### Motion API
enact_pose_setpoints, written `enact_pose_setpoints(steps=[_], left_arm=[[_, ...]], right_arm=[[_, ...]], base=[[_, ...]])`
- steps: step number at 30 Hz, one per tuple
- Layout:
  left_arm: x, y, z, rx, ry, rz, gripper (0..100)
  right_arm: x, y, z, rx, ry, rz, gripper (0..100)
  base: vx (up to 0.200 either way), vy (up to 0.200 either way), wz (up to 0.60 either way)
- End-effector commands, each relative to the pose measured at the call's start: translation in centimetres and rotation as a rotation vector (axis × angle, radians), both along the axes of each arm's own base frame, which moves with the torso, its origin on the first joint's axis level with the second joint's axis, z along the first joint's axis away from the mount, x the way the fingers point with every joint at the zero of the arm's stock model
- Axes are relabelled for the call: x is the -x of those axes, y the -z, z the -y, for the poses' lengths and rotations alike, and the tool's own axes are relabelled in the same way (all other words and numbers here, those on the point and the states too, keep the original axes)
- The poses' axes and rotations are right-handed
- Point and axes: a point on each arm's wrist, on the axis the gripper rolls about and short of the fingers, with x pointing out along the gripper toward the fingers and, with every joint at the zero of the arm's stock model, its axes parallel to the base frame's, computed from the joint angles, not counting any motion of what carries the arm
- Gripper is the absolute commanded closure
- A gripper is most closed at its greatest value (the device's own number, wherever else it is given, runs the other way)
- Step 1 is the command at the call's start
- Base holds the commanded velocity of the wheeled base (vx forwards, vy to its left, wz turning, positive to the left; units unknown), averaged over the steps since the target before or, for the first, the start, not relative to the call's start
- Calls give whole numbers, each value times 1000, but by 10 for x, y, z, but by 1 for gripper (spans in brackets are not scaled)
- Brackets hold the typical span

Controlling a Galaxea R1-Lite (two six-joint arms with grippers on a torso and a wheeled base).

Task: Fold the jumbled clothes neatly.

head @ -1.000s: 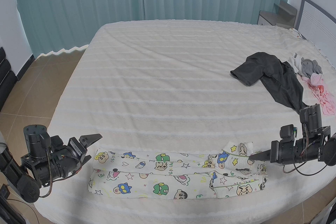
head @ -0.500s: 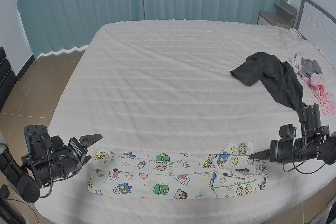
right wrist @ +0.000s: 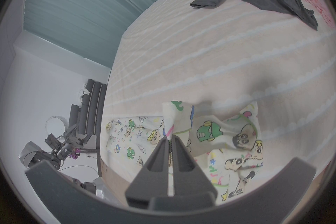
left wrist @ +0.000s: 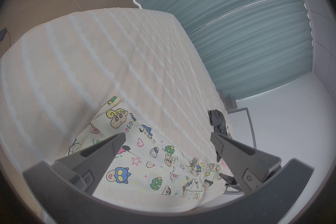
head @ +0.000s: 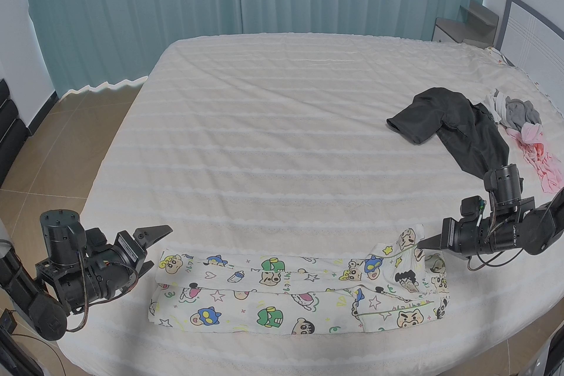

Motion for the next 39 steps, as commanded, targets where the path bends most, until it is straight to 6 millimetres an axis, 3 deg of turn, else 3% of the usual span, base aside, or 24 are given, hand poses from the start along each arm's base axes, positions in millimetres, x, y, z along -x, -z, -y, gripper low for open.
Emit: enact_pose_setpoints(steps=[1,11,21,22,29,39], left_arm=[[0,1,0,-1,0,-5,0],[-1,3,0,-3,-1,-15,0],[-2,4,0,-3,0,-17,0],[-2,4,0,-3,0,-17,0],[-2,6,0,-5,-1,-26,0],[-3,7,1,-6,-1,-32,0]], right_arm=[[-23,17,-2,36,31,-35,100],[-50,46,-3,113,97,-79,100],[-54,59,0,130,118,-103,100],[-52,59,1,126,123,-105,0],[-44,47,17,120,164,-88,0],[-13,41,13,81,103,-116,0]], base=[[0,0,0],[0,0,0],[0,0,0],[0,0,0],[0,0,0],[0,0,0]])
